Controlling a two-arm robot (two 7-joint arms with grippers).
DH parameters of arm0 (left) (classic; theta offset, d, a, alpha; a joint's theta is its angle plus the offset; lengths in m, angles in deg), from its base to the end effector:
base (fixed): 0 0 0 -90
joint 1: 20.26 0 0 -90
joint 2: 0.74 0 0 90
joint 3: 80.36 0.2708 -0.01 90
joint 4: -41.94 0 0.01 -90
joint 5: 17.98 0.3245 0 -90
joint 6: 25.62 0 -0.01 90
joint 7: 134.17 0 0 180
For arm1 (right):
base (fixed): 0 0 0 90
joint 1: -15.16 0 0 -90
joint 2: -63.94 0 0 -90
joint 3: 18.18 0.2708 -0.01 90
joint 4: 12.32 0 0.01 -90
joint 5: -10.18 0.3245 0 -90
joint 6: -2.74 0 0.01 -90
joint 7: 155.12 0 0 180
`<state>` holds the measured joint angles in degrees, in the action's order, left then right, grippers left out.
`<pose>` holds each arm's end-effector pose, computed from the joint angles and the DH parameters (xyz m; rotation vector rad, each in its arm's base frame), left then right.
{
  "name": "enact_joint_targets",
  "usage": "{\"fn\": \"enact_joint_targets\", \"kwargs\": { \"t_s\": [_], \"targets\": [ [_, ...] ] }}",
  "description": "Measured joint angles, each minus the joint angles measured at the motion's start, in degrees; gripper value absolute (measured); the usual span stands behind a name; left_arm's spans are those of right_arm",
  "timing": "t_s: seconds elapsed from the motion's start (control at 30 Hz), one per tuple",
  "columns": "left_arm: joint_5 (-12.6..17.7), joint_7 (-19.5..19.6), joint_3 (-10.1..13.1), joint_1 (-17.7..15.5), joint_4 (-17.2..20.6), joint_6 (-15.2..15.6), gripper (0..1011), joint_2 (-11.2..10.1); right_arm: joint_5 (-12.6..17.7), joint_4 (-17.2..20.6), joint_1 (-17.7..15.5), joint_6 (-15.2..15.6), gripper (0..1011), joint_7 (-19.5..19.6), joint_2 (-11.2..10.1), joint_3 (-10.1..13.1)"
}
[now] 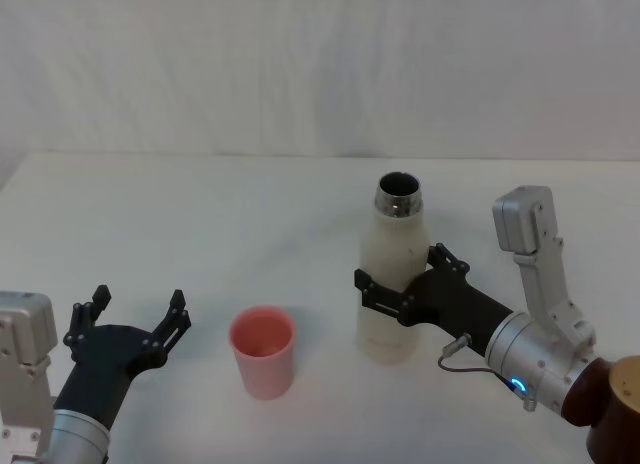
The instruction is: Grasp the thermos with one hand and pour water into the cup lid.
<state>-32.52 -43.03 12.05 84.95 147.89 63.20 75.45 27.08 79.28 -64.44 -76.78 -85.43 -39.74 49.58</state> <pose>0.2735 0.0313 -0.2673 -0.0378 0.0141 1.4461 0.3670 0.0626 -0.2340 -0.0529 0.0593 -0.8293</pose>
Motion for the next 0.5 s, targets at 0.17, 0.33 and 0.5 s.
{"fn": "enact_joint_targets", "kwargs": {
  "t_s": [0.17, 0.33, 0.5],
  "targets": [
    [0.0, 0.0, 0.0, 0.0, 0.0, 0.0, 1001, 0.0, 0.1, 0.2, -0.3, 0.0, 1001, 0.4, -0.2, -0.2],
    [0.0, 0.0, 0.0, 0.0, 0.0, 0.0, 1001, 0.0, 0.7, 1.3, -1.2, -0.2, 1001, 1.3, -1.0, -0.2],
    [0.0, 0.0, 0.0, 0.0, 0.0, 0.0, 1001, 0.0, 1.0, 2.4, -2.2, -0.4, 1001, 1.9, -1.7, -0.2]
  ]
}}
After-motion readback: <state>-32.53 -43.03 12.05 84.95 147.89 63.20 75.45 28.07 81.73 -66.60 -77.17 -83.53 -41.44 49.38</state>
